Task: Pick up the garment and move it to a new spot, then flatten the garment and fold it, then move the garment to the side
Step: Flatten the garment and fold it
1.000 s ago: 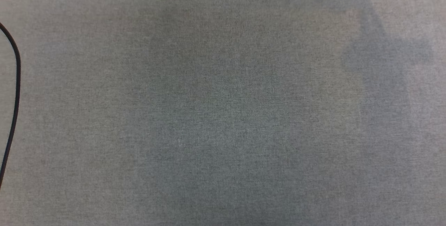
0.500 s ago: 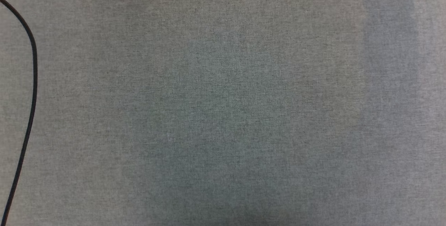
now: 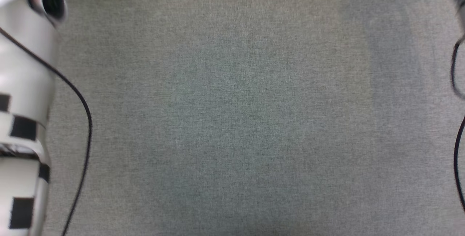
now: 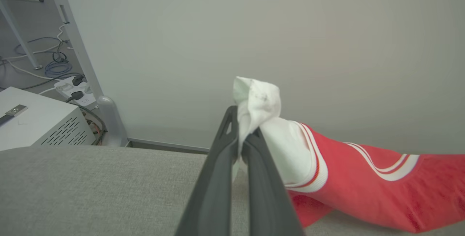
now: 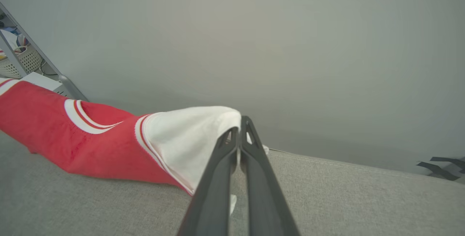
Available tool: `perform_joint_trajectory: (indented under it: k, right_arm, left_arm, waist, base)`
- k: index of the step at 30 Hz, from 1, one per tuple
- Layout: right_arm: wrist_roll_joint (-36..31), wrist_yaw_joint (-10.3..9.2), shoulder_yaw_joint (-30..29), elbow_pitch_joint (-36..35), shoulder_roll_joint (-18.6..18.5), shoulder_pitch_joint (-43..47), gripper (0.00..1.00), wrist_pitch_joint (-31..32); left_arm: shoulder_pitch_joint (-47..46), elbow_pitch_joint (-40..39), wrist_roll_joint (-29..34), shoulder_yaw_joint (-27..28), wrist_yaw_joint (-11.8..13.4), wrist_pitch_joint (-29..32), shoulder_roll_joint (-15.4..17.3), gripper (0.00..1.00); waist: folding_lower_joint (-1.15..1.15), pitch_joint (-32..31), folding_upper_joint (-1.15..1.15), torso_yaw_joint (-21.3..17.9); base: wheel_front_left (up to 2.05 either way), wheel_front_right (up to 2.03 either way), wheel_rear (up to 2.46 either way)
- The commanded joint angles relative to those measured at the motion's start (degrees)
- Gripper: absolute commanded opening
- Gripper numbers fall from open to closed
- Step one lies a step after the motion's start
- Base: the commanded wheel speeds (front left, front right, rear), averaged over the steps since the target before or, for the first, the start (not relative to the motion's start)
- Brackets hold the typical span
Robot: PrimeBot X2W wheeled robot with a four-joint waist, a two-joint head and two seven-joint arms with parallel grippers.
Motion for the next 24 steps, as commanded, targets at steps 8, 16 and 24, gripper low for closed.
perform_joint_trajectory:
  k: [8,16,24]
  right_arm:
    - [6.86,-0.05,4.71,-8.09,-3.97,19.36,0.00,-1.85]
    - [7.59,-0.05,3.84,-16.36,-8.04,35.97,0.00,-3.48]
    - [6.05,-0.05,-3.43,-24.48,-9.22,52.66,0.00,-1.58]
  left_arm:
    - [17.56,-4.27,-1.83,0.70,-0.92,-0.33,-1.08,0.00]
    - [33.48,-11.87,-1.70,2.95,-0.62,-0.33,-0.02,0.00]
    - [48.17,-20.57,-2.28,3.63,1.94,0.10,0.55,0.00]
  waist:
    - [0.00,-8.48,0.00,0.83]
    - [0.00,-15.69,0.00,0.66]
    - [0.00,-21.78,0.00,1.28]
  base:
    - [0.00,0.00,0.00]
    - [0.00,0.00,0.00]
    - [0.00,0.00,0.00]
